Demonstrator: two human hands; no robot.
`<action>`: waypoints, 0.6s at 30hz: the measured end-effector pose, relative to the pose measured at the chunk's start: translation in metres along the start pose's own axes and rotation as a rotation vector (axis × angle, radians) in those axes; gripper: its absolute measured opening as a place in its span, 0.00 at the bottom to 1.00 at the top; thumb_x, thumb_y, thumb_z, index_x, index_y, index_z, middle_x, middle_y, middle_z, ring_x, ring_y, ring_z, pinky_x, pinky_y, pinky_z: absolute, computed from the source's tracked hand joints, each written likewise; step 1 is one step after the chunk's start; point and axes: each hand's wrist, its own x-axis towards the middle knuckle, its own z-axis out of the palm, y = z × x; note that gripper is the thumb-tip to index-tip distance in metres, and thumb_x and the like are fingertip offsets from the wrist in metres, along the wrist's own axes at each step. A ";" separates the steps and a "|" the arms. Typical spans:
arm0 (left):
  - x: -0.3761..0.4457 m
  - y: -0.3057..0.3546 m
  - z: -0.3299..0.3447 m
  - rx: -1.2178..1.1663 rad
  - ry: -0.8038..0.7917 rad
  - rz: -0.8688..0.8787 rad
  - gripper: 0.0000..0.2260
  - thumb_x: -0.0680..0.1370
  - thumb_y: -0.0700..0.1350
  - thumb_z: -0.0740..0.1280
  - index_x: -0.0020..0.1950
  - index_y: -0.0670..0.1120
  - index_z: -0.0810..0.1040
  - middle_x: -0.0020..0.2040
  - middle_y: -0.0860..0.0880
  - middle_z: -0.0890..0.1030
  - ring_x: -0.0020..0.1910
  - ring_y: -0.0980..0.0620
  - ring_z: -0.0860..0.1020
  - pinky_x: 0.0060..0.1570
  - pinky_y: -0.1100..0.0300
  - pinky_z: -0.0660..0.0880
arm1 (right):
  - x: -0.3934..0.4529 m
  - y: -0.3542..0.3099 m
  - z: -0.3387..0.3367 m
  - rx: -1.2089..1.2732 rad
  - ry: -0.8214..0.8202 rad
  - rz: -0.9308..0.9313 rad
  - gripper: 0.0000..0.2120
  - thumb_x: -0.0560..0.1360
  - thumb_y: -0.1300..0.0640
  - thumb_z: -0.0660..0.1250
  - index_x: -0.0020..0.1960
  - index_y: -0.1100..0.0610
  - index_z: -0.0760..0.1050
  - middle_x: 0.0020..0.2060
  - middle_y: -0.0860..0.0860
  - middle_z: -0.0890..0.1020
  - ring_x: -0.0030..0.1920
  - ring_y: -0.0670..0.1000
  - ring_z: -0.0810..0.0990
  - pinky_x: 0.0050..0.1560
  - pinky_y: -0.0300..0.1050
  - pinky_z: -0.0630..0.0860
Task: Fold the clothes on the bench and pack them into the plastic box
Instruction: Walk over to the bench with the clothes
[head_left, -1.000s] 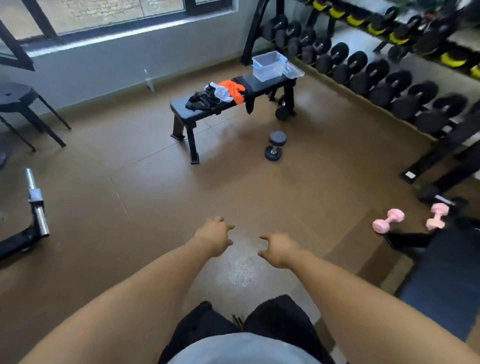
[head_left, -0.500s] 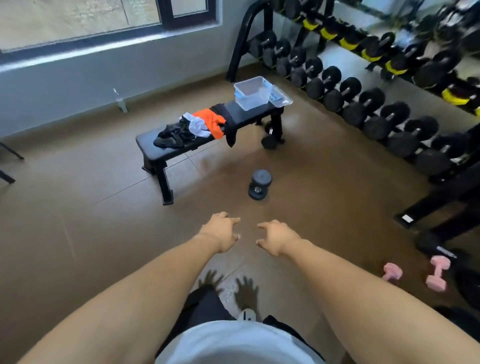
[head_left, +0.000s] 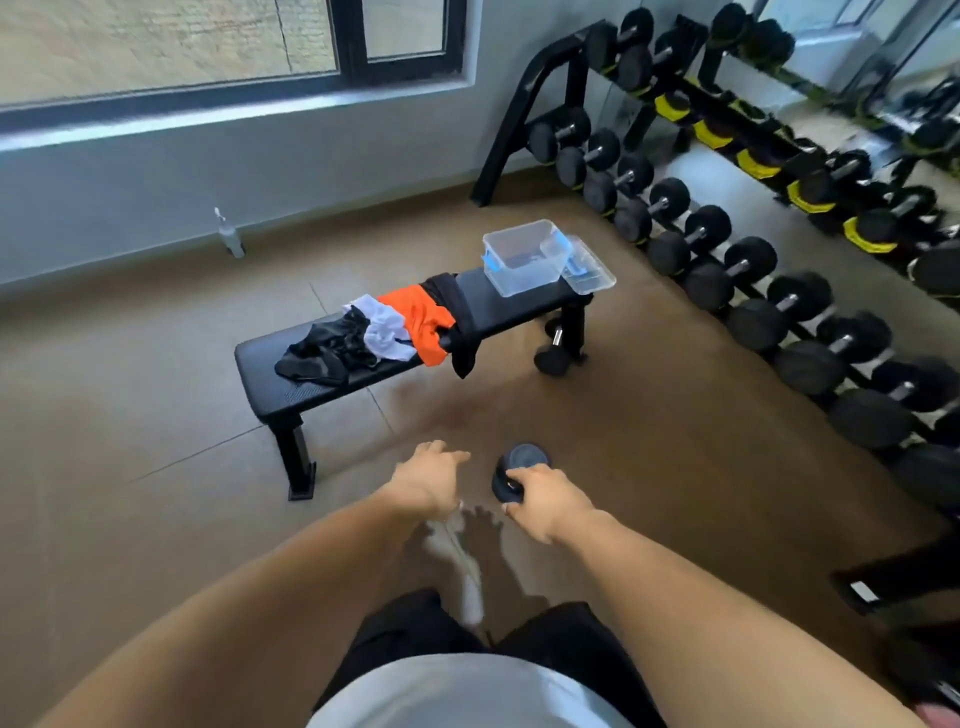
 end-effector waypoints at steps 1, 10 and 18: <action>0.015 0.001 -0.014 -0.024 0.003 0.003 0.35 0.76 0.47 0.70 0.80 0.55 0.60 0.76 0.46 0.62 0.77 0.44 0.59 0.71 0.45 0.67 | 0.016 0.001 -0.013 0.000 -0.001 -0.003 0.29 0.80 0.44 0.61 0.80 0.48 0.60 0.78 0.54 0.64 0.77 0.61 0.61 0.74 0.57 0.65; 0.160 0.007 -0.133 -0.097 0.125 -0.042 0.29 0.76 0.48 0.69 0.76 0.53 0.67 0.72 0.46 0.68 0.72 0.43 0.66 0.67 0.47 0.70 | 0.174 0.017 -0.155 0.016 0.075 -0.104 0.29 0.80 0.45 0.64 0.79 0.47 0.61 0.75 0.51 0.68 0.74 0.57 0.66 0.72 0.56 0.68; 0.277 0.040 -0.191 -0.229 0.188 -0.223 0.34 0.73 0.49 0.73 0.77 0.52 0.65 0.76 0.48 0.64 0.74 0.45 0.63 0.67 0.47 0.70 | 0.311 0.046 -0.264 -0.184 0.004 -0.276 0.29 0.80 0.47 0.65 0.79 0.49 0.61 0.75 0.53 0.68 0.74 0.57 0.68 0.70 0.58 0.70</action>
